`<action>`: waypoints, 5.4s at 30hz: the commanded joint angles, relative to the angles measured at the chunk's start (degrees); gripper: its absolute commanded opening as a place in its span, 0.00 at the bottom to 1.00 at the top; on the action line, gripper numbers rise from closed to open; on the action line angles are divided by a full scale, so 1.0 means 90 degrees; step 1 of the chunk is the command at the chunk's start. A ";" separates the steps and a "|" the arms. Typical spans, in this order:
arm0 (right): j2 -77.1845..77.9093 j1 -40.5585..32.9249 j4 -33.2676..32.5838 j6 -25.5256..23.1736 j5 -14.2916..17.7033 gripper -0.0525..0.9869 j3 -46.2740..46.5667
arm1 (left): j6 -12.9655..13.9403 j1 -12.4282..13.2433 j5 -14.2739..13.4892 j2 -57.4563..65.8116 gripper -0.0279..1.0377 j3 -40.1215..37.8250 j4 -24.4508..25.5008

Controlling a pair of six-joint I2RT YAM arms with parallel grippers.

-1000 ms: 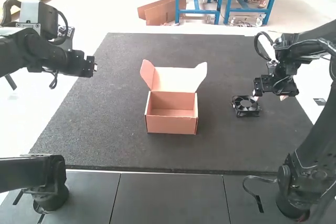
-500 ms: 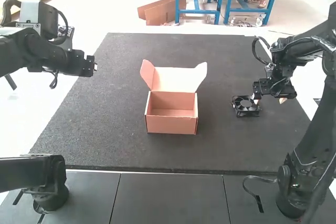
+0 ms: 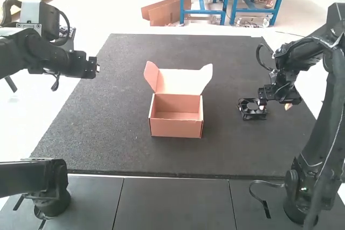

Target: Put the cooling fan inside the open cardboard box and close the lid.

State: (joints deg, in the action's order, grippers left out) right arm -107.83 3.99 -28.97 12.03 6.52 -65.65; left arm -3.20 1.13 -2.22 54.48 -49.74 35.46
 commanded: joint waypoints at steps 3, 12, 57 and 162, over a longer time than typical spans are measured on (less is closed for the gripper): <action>-0.0275 0.0074 0.0006 0.0001 0.0115 0.83 -0.0157 | -0.0103 0.0041 -0.0076 0.0041 0.93 -0.0382 -0.0034; -0.0314 0.0133 0.0016 -0.0204 -0.0578 0.03 -0.0167 | -0.0113 0.0041 -0.0076 0.0041 0.93 -0.0421 0.0015; 0.2762 -0.3246 -0.3529 -0.4442 -0.2698 0.03 -0.3106 | -0.0084 -0.0008 -0.0066 -0.0067 0.93 -0.0109 -0.0024; 0.3505 -0.3012 0.1110 -0.2187 -0.1067 0.92 0.0087 | -0.0670 -0.1053 0.0032 0.2199 0.94 -0.0763 -0.1509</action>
State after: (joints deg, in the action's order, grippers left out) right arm -76.01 -24.23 -20.21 -8.21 -1.69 -64.45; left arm -7.84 -7.90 -1.69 73.14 -53.58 23.03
